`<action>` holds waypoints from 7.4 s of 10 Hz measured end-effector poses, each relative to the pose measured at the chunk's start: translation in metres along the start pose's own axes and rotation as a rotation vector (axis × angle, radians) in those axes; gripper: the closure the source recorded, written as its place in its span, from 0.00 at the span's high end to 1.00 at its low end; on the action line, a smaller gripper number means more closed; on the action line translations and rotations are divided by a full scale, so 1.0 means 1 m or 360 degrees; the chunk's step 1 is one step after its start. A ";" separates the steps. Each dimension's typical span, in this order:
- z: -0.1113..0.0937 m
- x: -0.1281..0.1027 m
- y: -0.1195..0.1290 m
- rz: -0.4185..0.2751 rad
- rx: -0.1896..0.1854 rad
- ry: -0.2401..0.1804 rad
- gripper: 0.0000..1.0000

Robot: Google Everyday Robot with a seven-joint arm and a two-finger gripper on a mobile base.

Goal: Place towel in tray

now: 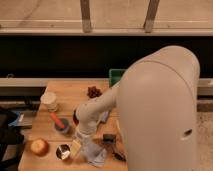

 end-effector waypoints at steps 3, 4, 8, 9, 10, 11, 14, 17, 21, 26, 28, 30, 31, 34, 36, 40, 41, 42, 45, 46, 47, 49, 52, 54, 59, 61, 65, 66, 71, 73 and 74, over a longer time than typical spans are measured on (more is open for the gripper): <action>0.003 0.005 -0.018 0.0063 0.0029 0.0002 0.80; 0.005 0.007 -0.022 0.0079 0.0028 0.0000 0.80; 0.025 0.007 -0.009 0.0103 -0.0044 -0.0042 0.73; 0.023 0.008 -0.010 0.0093 -0.0041 -0.0039 0.66; 0.020 0.010 -0.012 0.0096 -0.0037 -0.0038 0.55; 0.019 0.011 -0.012 0.0103 -0.0039 -0.0031 0.45; 0.020 0.012 -0.010 0.0103 -0.0044 -0.0022 0.15; 0.044 0.006 0.001 0.0124 -0.0059 -0.0048 0.00; 0.044 0.009 0.001 0.0117 -0.0053 -0.0044 0.00; -0.019 0.013 -0.024 0.0168 -0.0024 -0.0254 0.00; -0.071 0.016 -0.050 0.0225 0.0012 -0.0373 0.00; -0.100 0.019 -0.077 0.0289 0.0028 -0.0468 0.00; -0.109 0.025 -0.092 0.0338 0.0025 -0.0513 0.00; -0.137 0.037 -0.142 0.0504 0.0003 -0.0674 0.00; -0.161 0.040 -0.175 0.0603 -0.0008 -0.0783 0.00; -0.176 0.039 -0.190 0.0653 -0.0021 -0.0850 0.00; -0.176 0.040 -0.191 0.0656 -0.0018 -0.0852 0.00; -0.176 0.041 -0.192 0.0659 -0.0017 -0.0853 0.00; -0.172 0.040 -0.198 0.0706 -0.0042 -0.0877 0.00; -0.173 0.037 -0.208 0.0735 -0.0045 -0.0903 0.00; -0.180 0.025 -0.218 0.0725 -0.0038 -0.0936 0.00; -0.202 0.003 -0.234 0.0698 -0.0031 -0.0999 0.00; -0.244 -0.030 -0.271 0.0704 -0.0055 -0.1133 0.00; -0.259 -0.037 -0.300 0.0767 -0.0090 -0.1237 0.00; -0.276 -0.043 -0.367 0.0928 -0.0447 -0.1672 0.07; -0.274 -0.045 -0.373 0.0935 -0.0532 -0.1798 0.20; -0.274 -0.046 -0.373 0.0936 -0.0538 -0.1808 0.02; -0.274 -0.046 -0.373 0.0936 -0.0537 -0.1811 0.01; -0.274 -0.047 -0.372 0.0936 -0.0534 -0.1809 0.44; -0.282 -0.048 -0.382 0.0961 -0.0493 -0.1858 0.63; -0.285 -0.048 -0.385 0.0956 -0.0479 -0.1866 0.69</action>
